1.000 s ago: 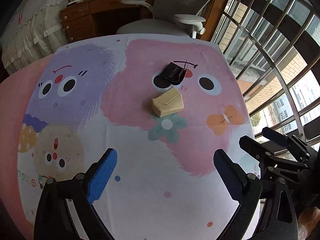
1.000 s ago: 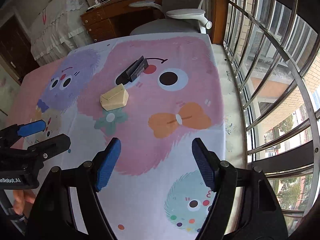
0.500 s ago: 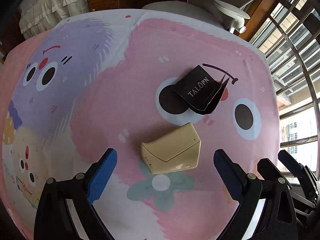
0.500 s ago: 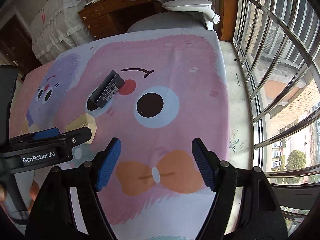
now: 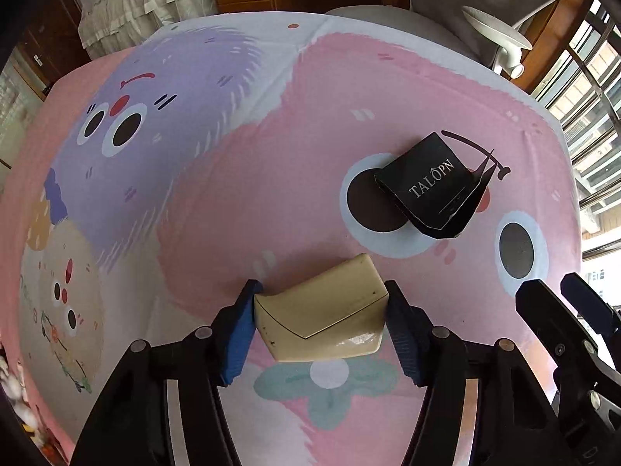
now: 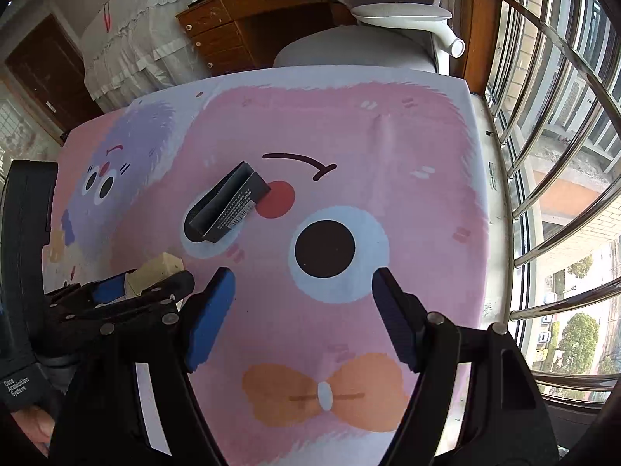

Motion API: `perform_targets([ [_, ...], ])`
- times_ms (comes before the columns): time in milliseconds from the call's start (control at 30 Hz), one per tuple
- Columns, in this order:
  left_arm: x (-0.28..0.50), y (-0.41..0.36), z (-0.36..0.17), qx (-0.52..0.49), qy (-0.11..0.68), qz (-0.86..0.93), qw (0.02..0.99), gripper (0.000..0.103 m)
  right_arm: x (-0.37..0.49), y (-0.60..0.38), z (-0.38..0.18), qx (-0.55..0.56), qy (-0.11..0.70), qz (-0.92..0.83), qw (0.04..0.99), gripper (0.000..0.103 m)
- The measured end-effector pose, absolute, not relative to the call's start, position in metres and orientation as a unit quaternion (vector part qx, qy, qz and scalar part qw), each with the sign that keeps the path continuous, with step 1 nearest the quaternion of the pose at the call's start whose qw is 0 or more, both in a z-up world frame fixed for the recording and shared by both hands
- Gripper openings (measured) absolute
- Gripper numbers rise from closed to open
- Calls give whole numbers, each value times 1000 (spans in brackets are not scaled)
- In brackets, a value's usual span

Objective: Collect trash
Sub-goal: 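Grasp the beige box with the left gripper while the right gripper grasps the black TALOPN card, then carry the beige box and black card down over the bin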

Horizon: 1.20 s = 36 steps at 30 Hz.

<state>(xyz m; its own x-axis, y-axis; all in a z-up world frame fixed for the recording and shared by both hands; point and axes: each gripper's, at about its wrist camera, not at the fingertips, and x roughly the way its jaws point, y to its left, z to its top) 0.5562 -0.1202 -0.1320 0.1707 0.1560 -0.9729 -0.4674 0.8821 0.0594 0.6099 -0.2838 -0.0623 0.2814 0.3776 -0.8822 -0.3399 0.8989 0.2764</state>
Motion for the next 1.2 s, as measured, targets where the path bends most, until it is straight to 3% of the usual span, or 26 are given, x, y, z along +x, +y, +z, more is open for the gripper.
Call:
perform_targets([
  [367,538,-75,-126,-128,604,255,744,63,642,-228,-72,85,584,214,778,71],
  [433,533,-65,-123,-132,601,261,743,63,646,-220,-78,94,590,208,775,66],
  [500,529,-58,-120,-135,599,266,743,62,647,-213,-84,99,595,204,771,37],
  [567,519,-52,-115,-136,596,269,744,62,647,-207,-88,98,601,203,766,19],
  [700,504,-45,-105,-135,588,267,751,62,638,-204,-83,93,592,217,770,2],
  [1200,388,-35,-32,-103,580,172,789,62,507,-223,-26,91,577,268,766,0],
])
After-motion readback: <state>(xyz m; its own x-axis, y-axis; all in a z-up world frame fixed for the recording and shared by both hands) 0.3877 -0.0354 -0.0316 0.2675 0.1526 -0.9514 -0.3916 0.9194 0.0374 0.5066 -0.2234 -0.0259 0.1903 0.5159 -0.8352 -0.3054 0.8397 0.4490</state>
